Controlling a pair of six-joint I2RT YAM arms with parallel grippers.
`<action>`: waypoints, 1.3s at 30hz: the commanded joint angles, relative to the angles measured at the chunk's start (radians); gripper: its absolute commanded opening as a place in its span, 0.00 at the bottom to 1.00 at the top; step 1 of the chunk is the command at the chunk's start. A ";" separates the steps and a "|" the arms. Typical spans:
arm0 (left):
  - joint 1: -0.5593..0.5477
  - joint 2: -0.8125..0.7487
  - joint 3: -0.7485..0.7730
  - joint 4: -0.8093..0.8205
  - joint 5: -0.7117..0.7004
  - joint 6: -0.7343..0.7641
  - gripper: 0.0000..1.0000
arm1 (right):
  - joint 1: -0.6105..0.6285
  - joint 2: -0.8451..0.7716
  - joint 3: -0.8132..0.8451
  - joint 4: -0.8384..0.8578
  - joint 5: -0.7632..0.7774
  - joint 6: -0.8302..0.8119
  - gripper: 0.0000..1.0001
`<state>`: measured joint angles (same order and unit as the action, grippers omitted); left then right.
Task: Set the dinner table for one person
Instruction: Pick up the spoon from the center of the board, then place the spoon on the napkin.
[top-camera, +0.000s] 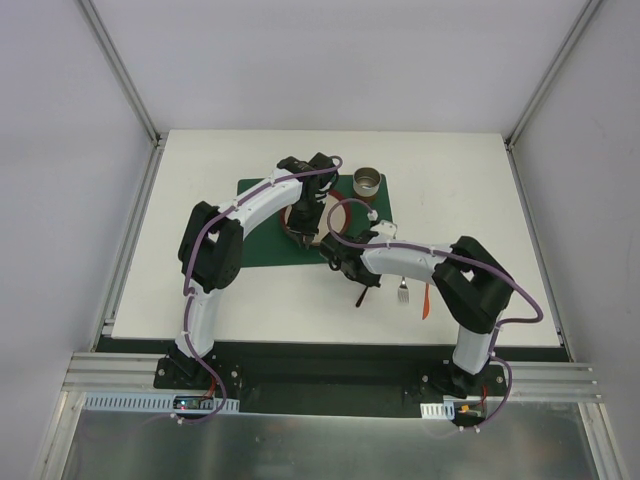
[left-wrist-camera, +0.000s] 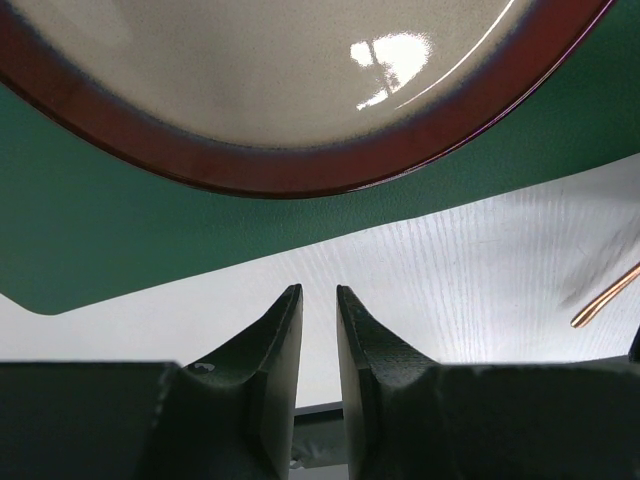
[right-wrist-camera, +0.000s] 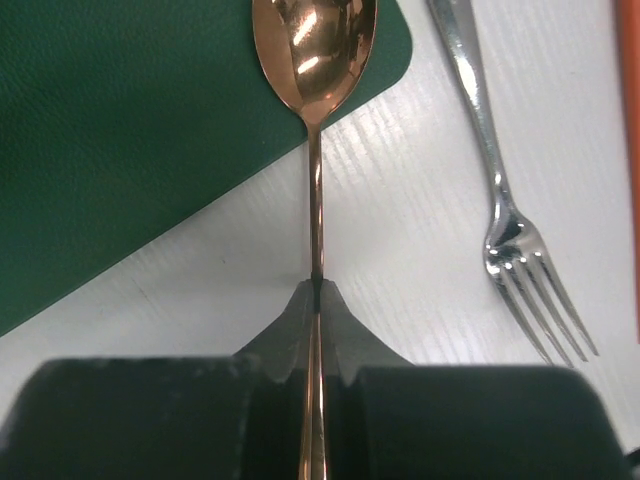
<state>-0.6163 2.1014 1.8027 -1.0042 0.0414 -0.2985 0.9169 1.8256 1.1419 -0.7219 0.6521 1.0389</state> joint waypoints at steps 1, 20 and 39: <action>-0.007 -0.052 -0.006 -0.030 -0.021 0.001 0.20 | 0.022 -0.011 0.076 -0.143 0.118 0.020 0.00; -0.008 -0.041 -0.013 -0.030 -0.034 -0.008 0.18 | -0.029 0.083 0.344 -0.160 0.212 -0.361 0.00; 0.006 -0.018 0.067 -0.030 -0.061 -0.024 0.18 | -0.234 -0.008 0.296 0.114 -0.046 -0.660 0.00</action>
<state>-0.6144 2.1014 1.8332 -1.0039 -0.0051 -0.3038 0.7235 1.8938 1.4433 -0.6960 0.7013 0.4507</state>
